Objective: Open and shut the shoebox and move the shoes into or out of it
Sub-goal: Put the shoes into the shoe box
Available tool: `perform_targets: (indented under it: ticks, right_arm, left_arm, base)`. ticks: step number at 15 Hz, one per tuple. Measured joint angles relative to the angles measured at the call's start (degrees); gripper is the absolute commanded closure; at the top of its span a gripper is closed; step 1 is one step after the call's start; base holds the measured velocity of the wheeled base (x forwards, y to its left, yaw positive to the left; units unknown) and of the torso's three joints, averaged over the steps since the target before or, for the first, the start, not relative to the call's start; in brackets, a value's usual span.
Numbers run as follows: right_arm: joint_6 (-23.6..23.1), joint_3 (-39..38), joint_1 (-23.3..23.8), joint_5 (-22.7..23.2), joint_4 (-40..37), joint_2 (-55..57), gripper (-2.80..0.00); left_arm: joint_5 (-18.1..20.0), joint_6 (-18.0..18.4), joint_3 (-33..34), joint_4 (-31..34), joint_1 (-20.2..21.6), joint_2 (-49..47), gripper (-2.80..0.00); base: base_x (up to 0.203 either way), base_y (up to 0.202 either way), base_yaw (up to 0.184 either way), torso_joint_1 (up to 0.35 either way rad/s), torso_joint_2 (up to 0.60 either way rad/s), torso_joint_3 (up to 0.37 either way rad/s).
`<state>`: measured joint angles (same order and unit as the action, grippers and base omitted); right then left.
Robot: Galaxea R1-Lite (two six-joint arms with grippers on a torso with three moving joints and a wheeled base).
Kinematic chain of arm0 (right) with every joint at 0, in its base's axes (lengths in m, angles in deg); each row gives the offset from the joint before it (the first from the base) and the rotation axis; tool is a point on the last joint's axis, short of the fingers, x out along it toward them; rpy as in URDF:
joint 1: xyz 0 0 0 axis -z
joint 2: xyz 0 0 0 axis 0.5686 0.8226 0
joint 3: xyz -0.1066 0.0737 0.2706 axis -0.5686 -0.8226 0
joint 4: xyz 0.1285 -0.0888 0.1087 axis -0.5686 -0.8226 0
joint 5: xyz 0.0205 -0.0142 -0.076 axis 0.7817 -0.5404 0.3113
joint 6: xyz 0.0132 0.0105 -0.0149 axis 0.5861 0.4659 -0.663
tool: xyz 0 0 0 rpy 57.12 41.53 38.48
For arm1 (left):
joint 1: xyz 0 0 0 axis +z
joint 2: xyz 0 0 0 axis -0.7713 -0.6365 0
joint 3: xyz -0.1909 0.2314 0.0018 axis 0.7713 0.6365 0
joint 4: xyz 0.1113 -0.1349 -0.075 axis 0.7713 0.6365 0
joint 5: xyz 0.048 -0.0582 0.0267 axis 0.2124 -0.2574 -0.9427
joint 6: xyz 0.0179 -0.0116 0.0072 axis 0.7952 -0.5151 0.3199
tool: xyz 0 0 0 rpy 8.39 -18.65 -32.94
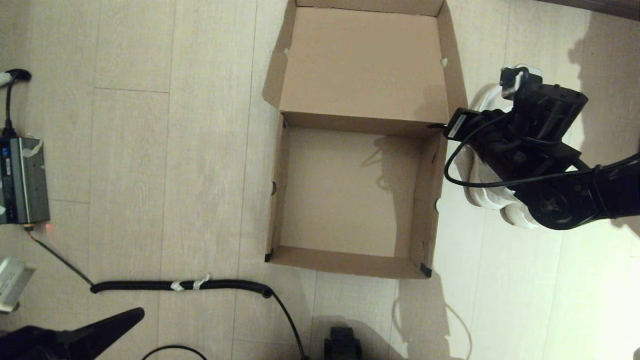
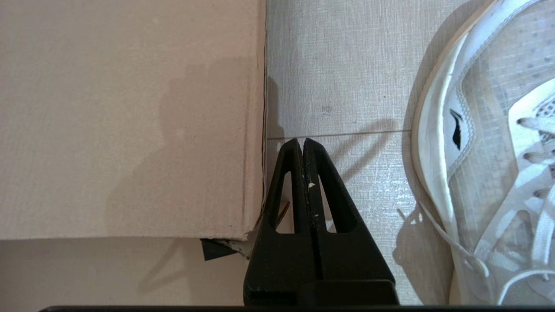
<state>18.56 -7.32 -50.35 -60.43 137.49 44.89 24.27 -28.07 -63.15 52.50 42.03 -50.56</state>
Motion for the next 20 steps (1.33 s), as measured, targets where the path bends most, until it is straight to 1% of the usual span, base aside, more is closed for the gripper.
perform_targets:
  ticks: [4, 6, 7, 8, 9, 11, 13, 15, 17, 18, 19, 20]
  right_arm:
    - [-0.1, -3.1, 0.6, -0.4, -0.2, -3.3, 0.0]
    - [-0.8, -5.8, 2.2, -0.5, -3.2, -7.7, 0.0]
    - [-1.1, -7.3, 3.6, -0.4, -6.0, -10.6, 0.0]
    - [-1.5, -8.9, 5.4, -0.2, -9.4, -13.7, 0.0]
    - [-2.5, -10.7, 8.2, 0.8, -13.1, -16.8, 0.0]
    - [-5.1, -14.1, 15.6, 5.6, -21.1, -22.1, 0.0]
    - [-6.6, -15.5, 20.7, 10.8, -28.1, -24.7, 0.0]
    - [-7.0, -15.6, 24.2, 12.2, -29.2, -24.5, 0.0]
    - [-6.8, -16.4, 26.4, 12.4, -29.1, -23.0, 0.0]
    - [-6.7, -16.9, 27.1, 12.5, -29.0, -22.2, -2.06]
    - [-6.8, -17.2, 27.6, 12.6, -29.0, -21.7, -2.8]
    - [-6.6, -17.3, 27.9, 12.6, -29.0, -21.3, -2.8]
  left_arm:
    - [-0.1, 0.1, 0.1, 0.1, 0.0, 0.4, 0.0]
    - [-0.1, 0.1, 0.2, 0.2, 0.0, 0.8, 0.0]
    - [-0.1, 0.1, 0.3, 0.3, 0.0, 1.2, 0.0]
    - [-0.1, 0.1, 0.4, 0.5, 0.0, 1.7, 0.0]
    - [-0.1, 0.1, 0.5, 0.5, 0.0, 2.3, 0.0]
    - [0.1, 0.2, 1.3, 0.5, 0.0, 3.1, 0.0]
    - [0.2, 0.2, 1.3, 0.4, -0.1, 3.5, 0.0]
    - [0.7, 0.3, 0.5, 0.2, -0.1, 3.5, 0.0]
    - [1.5, 0.4, -0.7, 0.1, -0.1, 3.3, 0.0]
    - [1.5, 0.4, -1.1, 0.1, -0.1, 3.3, 0.0]
    - [1.6, 0.4, -1.2, 0.1, -0.1, 3.1, 0.0]
    - [1.6, 0.3, -1.3, 0.1, -0.1, 3.0, 0.0]
  base:
    - [0.0, 0.0, 0.0, 0.0, 0.0, 0.0]
    - [0.0, 0.0, 0.0, 0.0, 0.0, 0.0]
    - [0.0, 0.0, 0.0, 0.0, 0.0, 0.0]
    - [0.0, 0.0, 0.0, 0.0, 0.0, 0.0]
    - [0.0, 0.0, 0.0, 0.0, 0.0, 0.0]
    - [0.0, 0.0, 0.0, 0.0, 0.0, 0.0]
    - [0.0, 0.0, 0.0, 0.0, 0.0, 0.0]
    - [0.0, 0.0, 0.0, 0.0, 0.0, 0.0]
    - [0.0, 0.0, 0.0, 0.0, 0.0, 0.0]
    - [0.0, 0.0, 0.0, 0.0, 0.0, 0.0]
    - [0.0, 0.0, 0.0, 0.0, 0.0, 0.0]
    - [0.0, 0.0, 0.0, 0.0, 0.0, 0.0]
